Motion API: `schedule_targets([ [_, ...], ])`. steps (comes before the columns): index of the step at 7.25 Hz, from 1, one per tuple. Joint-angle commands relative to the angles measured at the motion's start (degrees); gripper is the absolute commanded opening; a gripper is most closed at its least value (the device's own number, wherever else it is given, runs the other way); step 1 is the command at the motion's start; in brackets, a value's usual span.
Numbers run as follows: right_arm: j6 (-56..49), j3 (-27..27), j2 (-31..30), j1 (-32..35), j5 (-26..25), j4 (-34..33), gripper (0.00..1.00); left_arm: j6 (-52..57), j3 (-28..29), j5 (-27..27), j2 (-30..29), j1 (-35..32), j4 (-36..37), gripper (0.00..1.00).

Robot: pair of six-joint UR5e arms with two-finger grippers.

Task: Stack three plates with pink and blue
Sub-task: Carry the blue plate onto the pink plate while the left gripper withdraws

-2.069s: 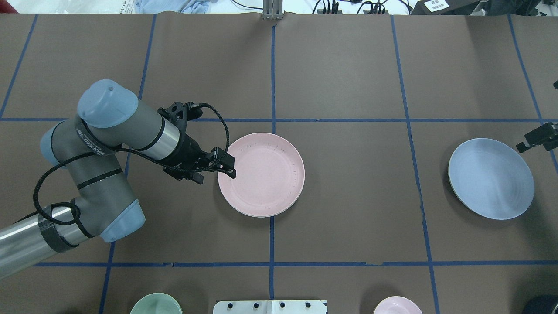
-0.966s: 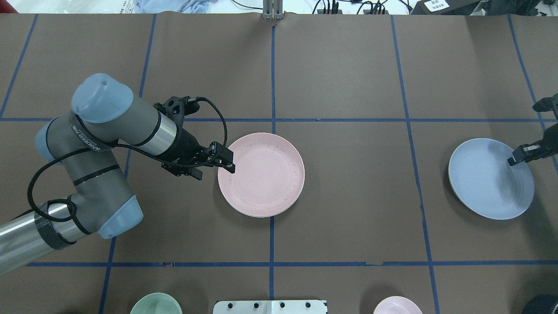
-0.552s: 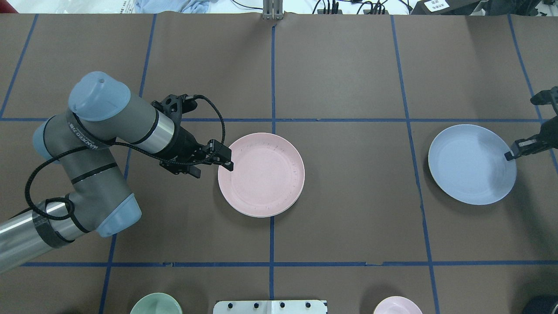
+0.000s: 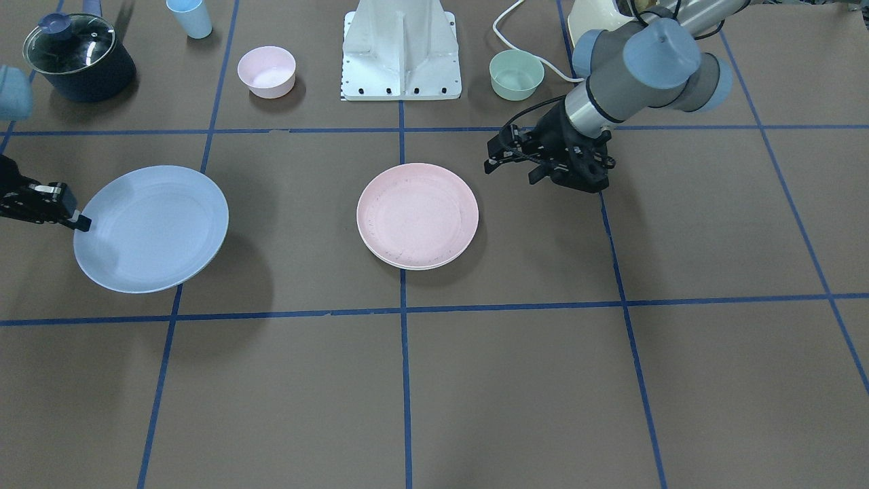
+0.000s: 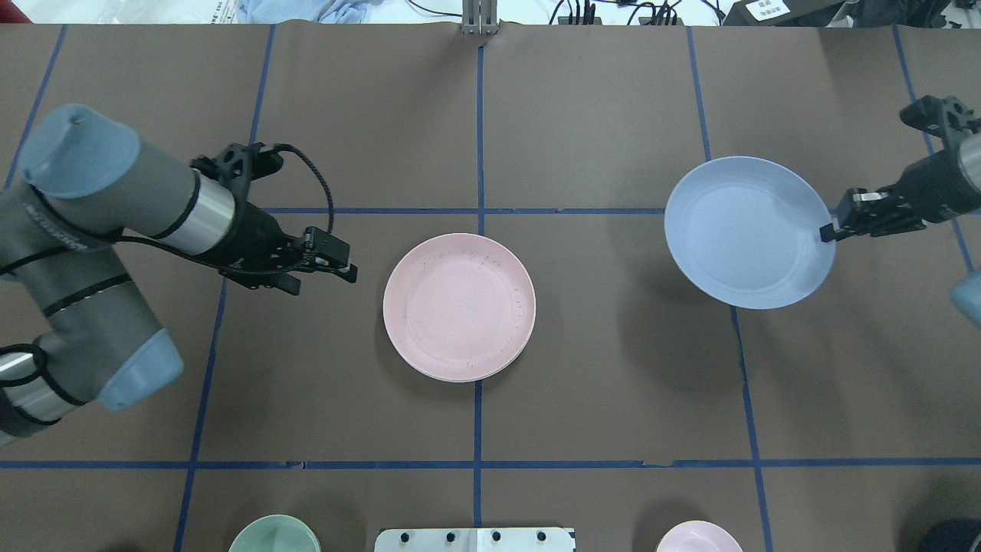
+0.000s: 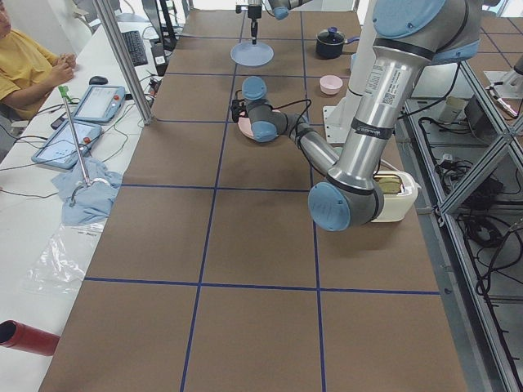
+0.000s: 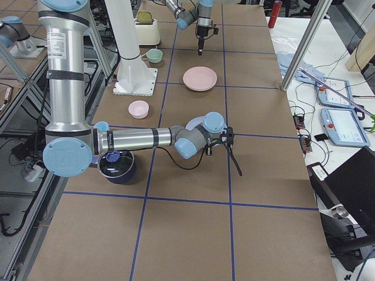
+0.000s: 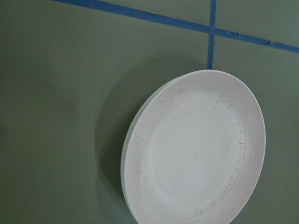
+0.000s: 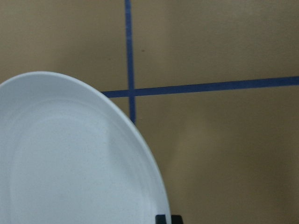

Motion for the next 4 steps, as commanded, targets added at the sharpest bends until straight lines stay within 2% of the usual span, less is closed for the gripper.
schedule_targets([
  [1, 16.89, 5.73, 5.45, -7.81, -3.02, 0.02, 0.00, 6.68, -3.97, -0.18, 7.12, -3.97, 0.12, 0.99],
  [2, 24.10, 8.88, 7.13, -16.04, -11.66, -0.07, 0.00, 7.24, -3.98, -0.18, 7.75, -5.12, 0.30, 0.99],
  [4, 33.37, 8.48, 13.54, -29.07, -25.57, -0.77, 0.00, 7.15, -3.98, -0.18, 8.11, -6.27, 0.47, 0.99],
])
